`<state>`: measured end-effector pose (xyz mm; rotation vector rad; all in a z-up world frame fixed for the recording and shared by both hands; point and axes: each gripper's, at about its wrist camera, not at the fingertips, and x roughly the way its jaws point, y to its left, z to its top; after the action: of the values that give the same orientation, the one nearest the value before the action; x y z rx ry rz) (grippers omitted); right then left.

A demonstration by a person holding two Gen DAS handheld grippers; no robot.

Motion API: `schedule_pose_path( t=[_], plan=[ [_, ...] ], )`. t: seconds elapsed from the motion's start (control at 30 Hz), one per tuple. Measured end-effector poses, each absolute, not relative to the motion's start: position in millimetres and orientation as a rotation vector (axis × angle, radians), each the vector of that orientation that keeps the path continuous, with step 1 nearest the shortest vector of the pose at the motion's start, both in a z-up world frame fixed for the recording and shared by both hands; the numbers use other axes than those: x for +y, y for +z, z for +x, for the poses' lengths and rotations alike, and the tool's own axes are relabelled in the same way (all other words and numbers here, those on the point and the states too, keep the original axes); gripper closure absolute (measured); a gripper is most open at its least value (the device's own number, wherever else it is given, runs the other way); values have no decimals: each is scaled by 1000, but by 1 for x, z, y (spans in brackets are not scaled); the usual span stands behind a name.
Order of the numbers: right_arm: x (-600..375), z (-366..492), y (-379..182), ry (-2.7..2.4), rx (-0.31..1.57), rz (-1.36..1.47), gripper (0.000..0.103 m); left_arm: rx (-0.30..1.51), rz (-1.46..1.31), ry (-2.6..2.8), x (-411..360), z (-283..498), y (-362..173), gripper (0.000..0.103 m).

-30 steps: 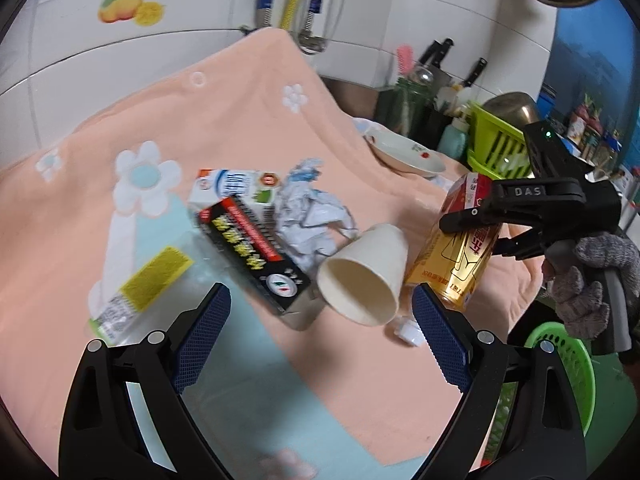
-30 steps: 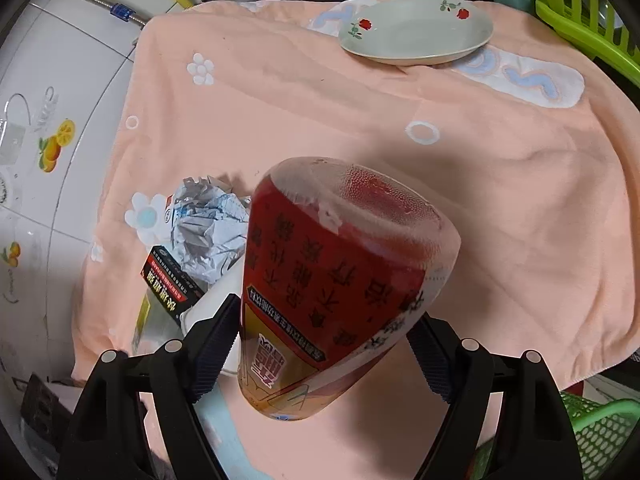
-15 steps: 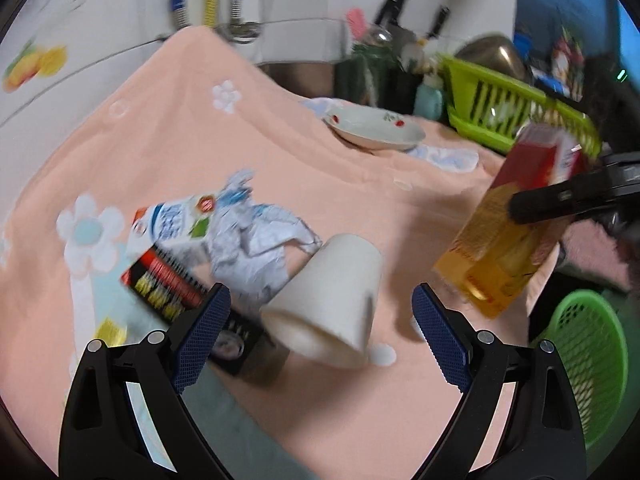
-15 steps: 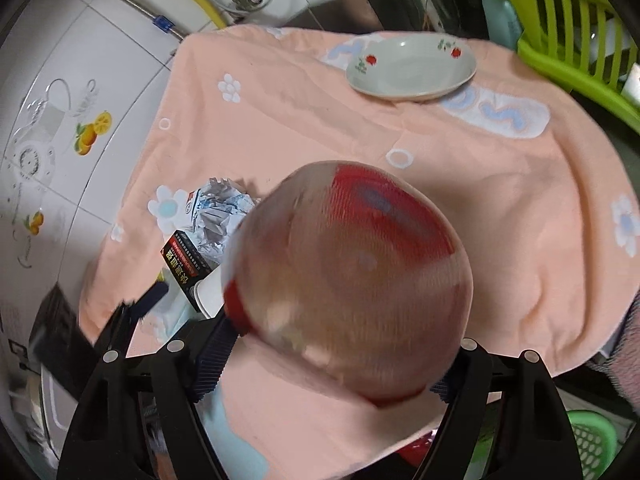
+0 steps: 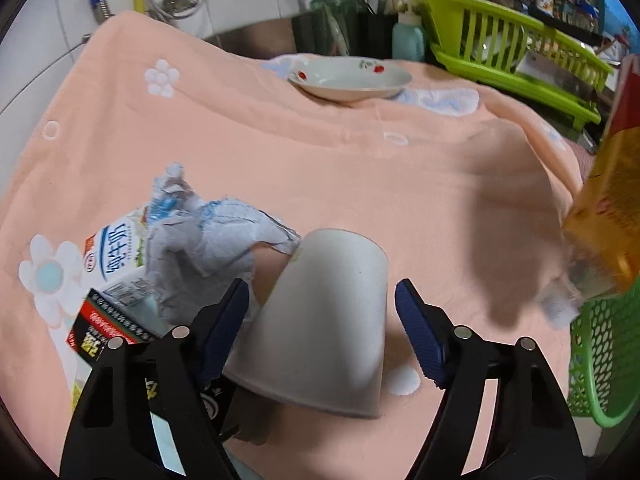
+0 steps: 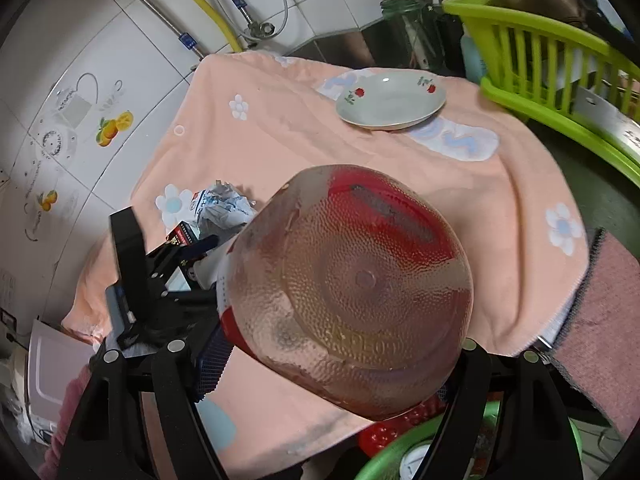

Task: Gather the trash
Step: 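Drop the bottle into the green basket while the left tool drops the paper cup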

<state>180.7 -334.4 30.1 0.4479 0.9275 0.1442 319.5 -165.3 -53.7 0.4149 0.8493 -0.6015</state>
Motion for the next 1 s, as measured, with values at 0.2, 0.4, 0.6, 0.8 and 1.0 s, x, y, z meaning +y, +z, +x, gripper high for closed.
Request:
schedule_pose_path(
  t=[0.2, 0.4, 0.6, 0.8, 1.0],
  plan=[
    [-349, 147, 33, 115, 912, 421, 27, 832, 463, -571, -172, 316, -60, 35],
    [-357, 109, 32, 80, 905, 363, 27, 816, 426, -546, -170, 305, -54, 41],
    [-361, 71, 27, 48, 899, 289, 27, 790, 372, -560, -171, 278, -41, 42],
    [-368, 38, 14, 9, 926, 232, 27, 776, 292, -592, -168, 246, -26, 43],
    [-376, 10, -11, -45, 979, 176, 27, 742, 250, -629, -171, 205, -12, 43]
  ],
)
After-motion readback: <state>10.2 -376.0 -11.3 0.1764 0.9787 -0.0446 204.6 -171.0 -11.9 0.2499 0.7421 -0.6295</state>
